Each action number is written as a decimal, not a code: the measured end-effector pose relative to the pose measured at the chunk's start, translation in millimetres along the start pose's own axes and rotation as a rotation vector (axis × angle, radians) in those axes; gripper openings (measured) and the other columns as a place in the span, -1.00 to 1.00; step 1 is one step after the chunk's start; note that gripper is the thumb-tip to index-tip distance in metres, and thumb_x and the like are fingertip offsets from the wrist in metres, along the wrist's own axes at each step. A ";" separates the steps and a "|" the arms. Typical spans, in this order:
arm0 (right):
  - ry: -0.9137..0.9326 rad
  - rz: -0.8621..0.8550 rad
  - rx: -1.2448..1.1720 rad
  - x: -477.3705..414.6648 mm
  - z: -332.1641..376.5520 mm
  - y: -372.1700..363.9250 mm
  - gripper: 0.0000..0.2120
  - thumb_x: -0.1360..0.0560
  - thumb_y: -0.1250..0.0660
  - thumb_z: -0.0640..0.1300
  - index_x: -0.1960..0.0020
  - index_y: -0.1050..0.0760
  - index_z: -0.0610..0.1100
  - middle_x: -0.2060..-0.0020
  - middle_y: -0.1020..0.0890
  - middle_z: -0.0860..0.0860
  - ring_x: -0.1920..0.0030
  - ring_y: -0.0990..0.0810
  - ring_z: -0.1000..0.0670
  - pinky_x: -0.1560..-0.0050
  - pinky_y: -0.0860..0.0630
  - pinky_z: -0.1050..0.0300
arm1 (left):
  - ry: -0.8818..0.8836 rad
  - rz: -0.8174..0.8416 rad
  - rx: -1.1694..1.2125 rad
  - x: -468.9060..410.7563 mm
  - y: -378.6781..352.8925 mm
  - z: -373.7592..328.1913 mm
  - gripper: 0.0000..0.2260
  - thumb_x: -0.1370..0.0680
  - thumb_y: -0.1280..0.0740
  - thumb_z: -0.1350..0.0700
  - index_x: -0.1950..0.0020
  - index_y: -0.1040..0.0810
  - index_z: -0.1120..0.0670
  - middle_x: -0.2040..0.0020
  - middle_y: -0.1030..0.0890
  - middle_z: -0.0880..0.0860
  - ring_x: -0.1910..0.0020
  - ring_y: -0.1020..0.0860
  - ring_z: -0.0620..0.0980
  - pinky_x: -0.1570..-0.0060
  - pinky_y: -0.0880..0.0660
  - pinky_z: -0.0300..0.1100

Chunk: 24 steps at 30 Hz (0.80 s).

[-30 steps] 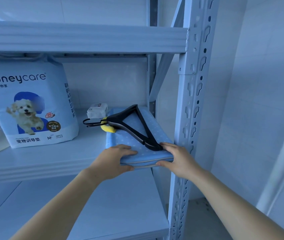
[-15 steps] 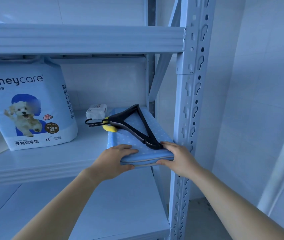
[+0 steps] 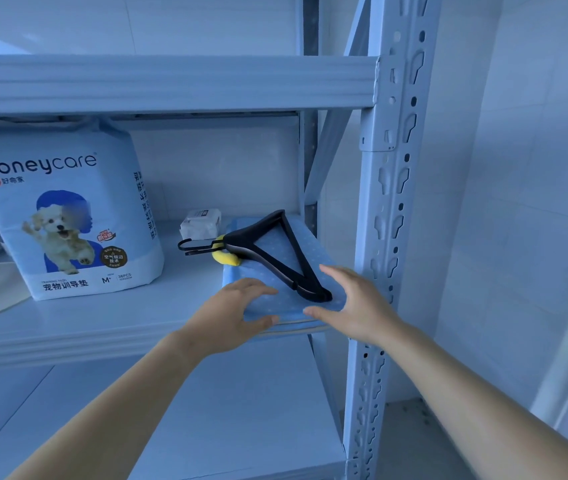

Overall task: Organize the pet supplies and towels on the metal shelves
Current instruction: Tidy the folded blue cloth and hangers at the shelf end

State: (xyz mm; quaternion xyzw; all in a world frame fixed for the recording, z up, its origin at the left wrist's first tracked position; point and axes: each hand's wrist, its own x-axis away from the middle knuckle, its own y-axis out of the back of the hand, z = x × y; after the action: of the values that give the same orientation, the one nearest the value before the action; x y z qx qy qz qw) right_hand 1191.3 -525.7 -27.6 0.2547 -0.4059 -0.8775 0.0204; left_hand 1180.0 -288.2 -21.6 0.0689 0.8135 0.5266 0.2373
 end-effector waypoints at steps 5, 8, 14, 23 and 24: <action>0.093 -0.078 0.041 -12.4 22.0 -8.1 -0.42 -0.48 -0.32 0.12 -0.43 -0.28 -0.05 -0.40 -0.32 0.13 -0.40 -0.28 0.12 -0.33 -0.21 0.29 | 0.014 -0.083 -0.013 2.9 12.8 1.2 -0.60 -0.52 -0.27 -0.16 -0.35 -0.36 -0.18 -0.35 -0.35 -0.20 -0.31 -0.35 -0.18 -0.18 -0.31 -0.29; 0.130 -0.112 0.053 -21.5 35.0 -12.9 -0.49 -0.51 -0.30 0.07 -0.41 -0.32 -0.06 -0.38 -0.35 0.13 -0.38 -0.31 0.13 -0.29 -0.22 0.32 | 0.032 -0.123 0.007 4.5 22.1 4.5 -0.59 -0.52 -0.26 -0.17 -0.36 -0.34 -0.18 -0.34 -0.37 -0.21 -0.24 -0.41 -0.17 -0.12 -0.40 -0.24; 0.215 -0.116 0.036 -41.5 67.5 -33.5 -0.59 -0.51 -0.32 -0.03 -0.33 -0.42 -0.08 -0.26 -0.47 0.09 -0.26 -0.43 0.09 -0.23 -0.33 0.28 | 0.049 -0.213 -0.031 13.3 44.6 31.6 -0.62 -0.52 -0.25 -0.17 -0.32 -0.37 -0.19 -0.29 -0.42 -0.26 -0.21 -0.44 -0.19 -0.13 -0.46 -0.16; 0.304 -0.021 -0.040 -86.0 137.0 -100.6 -0.59 -0.49 -0.34 -0.06 -0.32 -0.43 -0.09 -0.27 -0.47 0.08 -0.28 -0.43 0.09 -0.29 -0.35 0.19 | 0.141 -0.276 -0.125 49.0 90.8 108.4 -0.64 -0.53 -0.27 -0.11 -0.32 -0.40 -0.14 -0.27 -0.44 -0.20 0.02 -0.47 -0.16 0.01 -0.46 -0.18; 0.314 -0.011 -0.033 -91.0 145.5 -109.5 -0.59 -0.50 -0.33 -0.05 -0.32 -0.42 -0.09 -0.28 -0.47 0.07 -0.29 -0.41 0.08 -0.30 -0.34 0.18 | 0.150 -0.277 -0.137 54.1 96.5 118.6 -0.65 -0.53 -0.28 -0.10 -0.32 -0.41 -0.14 -0.27 -0.44 -0.20 0.02 -0.47 -0.16 0.01 -0.47 -0.18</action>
State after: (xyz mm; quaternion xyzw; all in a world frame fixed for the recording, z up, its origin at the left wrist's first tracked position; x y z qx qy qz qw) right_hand 1221.8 -328.2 11.1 0.3906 -0.3820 -0.8334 0.0833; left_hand 1173.5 -128.8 7.8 -0.0995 0.7929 0.5466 0.2502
